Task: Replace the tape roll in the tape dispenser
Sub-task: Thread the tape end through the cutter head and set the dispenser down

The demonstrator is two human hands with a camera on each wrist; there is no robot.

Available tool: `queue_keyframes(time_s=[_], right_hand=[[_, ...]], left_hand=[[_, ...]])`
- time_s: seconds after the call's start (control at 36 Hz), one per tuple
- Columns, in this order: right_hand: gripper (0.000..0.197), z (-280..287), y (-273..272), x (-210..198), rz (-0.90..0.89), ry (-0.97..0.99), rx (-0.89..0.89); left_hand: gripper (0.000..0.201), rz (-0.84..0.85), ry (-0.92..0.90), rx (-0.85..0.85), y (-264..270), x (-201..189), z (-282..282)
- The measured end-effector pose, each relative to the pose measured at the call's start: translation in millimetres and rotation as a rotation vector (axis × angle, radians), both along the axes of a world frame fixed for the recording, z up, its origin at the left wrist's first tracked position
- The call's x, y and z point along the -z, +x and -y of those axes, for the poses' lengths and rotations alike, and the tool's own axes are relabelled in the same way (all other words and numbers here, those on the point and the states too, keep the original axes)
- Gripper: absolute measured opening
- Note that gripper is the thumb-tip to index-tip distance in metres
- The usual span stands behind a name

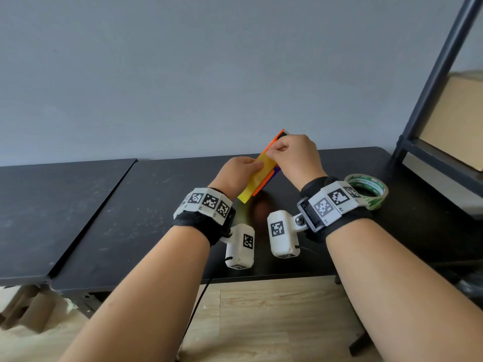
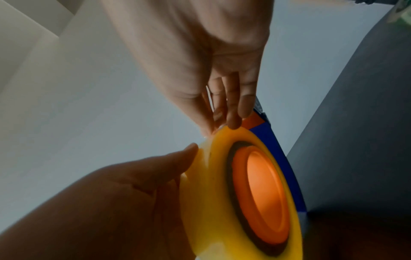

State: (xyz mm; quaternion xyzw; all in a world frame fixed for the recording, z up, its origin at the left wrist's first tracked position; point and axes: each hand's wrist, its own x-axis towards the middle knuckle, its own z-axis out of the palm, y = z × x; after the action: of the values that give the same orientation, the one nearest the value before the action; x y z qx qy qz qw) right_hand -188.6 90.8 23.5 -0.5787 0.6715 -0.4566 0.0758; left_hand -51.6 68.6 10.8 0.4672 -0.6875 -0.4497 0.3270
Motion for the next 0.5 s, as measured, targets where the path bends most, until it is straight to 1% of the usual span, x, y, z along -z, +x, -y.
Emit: queue_keyframes(time_s=[0.33,0.5], right_hand=[[0.015,2.6,-4.3,12.4,-0.021,-0.086,0.076],[0.014,0.8,-6.5,15.8,0.021,-0.099,0.094]], left_hand=[[0.029,0.107,-0.16,-0.101,-8.3,8.2,2.1],[0.036,0.129,-0.182,-0.115,-8.3,9.3,3.1]])
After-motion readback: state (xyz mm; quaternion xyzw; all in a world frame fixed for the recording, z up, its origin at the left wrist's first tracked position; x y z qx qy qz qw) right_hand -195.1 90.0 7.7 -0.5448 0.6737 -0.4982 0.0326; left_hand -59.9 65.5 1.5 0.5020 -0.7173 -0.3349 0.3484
